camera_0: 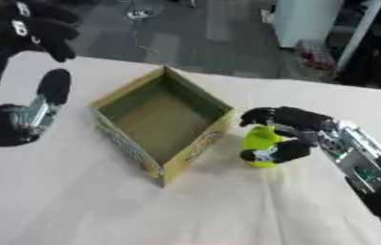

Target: Pick up objects on the table and place them in the box.

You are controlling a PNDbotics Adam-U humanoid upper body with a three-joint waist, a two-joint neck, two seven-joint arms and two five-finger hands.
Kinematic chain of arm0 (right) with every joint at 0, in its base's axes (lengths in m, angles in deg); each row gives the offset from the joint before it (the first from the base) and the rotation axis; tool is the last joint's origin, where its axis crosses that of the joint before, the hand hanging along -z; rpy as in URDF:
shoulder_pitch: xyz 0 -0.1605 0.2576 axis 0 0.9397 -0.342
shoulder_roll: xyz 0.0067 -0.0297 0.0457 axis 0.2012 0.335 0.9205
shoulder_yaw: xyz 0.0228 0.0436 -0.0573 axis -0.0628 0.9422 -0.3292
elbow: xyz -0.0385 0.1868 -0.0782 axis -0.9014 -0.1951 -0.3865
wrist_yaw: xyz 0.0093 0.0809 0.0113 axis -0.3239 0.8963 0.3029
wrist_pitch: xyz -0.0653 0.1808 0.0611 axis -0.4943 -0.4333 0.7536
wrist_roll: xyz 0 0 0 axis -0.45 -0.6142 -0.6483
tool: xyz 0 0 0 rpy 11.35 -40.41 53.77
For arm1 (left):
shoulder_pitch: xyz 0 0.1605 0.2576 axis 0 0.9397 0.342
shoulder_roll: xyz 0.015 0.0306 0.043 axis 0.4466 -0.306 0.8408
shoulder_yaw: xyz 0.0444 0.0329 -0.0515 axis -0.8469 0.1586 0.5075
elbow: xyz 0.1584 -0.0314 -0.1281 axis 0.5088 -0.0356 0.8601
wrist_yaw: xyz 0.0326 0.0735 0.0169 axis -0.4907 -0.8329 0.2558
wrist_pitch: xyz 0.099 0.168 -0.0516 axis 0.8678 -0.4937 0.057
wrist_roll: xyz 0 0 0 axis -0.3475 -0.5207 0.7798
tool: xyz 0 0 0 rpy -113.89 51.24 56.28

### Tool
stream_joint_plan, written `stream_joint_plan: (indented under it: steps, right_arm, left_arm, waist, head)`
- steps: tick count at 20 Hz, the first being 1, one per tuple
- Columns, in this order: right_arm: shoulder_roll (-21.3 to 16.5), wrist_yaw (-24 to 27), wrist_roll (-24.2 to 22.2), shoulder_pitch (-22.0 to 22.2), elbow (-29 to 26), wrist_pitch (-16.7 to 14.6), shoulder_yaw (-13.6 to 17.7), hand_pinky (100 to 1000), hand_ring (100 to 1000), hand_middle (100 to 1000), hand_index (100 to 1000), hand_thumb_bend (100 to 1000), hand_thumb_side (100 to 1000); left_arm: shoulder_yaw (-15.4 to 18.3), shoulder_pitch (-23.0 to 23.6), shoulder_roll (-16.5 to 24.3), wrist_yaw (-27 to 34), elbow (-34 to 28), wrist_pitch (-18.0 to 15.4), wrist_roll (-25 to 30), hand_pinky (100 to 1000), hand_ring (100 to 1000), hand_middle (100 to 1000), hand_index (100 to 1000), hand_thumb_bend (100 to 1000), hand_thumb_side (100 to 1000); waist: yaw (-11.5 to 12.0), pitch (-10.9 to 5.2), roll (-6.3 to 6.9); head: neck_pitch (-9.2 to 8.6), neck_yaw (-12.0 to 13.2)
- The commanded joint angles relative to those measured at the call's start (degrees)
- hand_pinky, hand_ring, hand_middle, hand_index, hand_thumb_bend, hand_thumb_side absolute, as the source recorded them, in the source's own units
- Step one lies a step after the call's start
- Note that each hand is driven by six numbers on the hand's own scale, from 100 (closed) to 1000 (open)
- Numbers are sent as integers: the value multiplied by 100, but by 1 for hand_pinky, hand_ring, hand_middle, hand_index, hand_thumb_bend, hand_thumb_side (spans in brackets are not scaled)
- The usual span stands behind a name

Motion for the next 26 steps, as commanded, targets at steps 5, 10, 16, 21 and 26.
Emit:
stream_joint_plan:
  steps: [5,10,16,21,26]
  right_arm:
    - [-146,-85,-78,-7,-63,-69,32,854,862,940,922,505,946]
    - [-108,-142,-60,9,-37,-120,10,858,863,941,920,462,918]
    - [-65,-161,-34,28,37,-132,-2,852,863,945,921,408,864]
    - [0,-126,-21,52,130,-133,-9,834,873,955,925,403,856]
    - [66,-28,168,54,266,-201,51,827,890,963,936,387,881]
  left_arm:
    - [22,-98,65,6,-77,-6,19,446,538,724,738,100,718]
    - [22,-112,63,4,-77,-11,20,446,538,724,738,100,718]
    - [18,-139,56,11,-77,-11,29,446,538,724,738,100,718]
    - [17,-148,37,18,-77,-5,38,445,537,724,738,100,718]
    - [4,-189,14,31,-77,-15,55,445,537,724,739,100,718]
  waist:
    - [-7,-82,30]
    - [-6,-65,31]
    - [7,-57,21]
    - [10,-55,12]
    - [38,-6,4]
  head:
    - [-10,15]
    - [-38,-13]
    - [-96,-122]
    - [-157,-286]
    - [-244,-391]
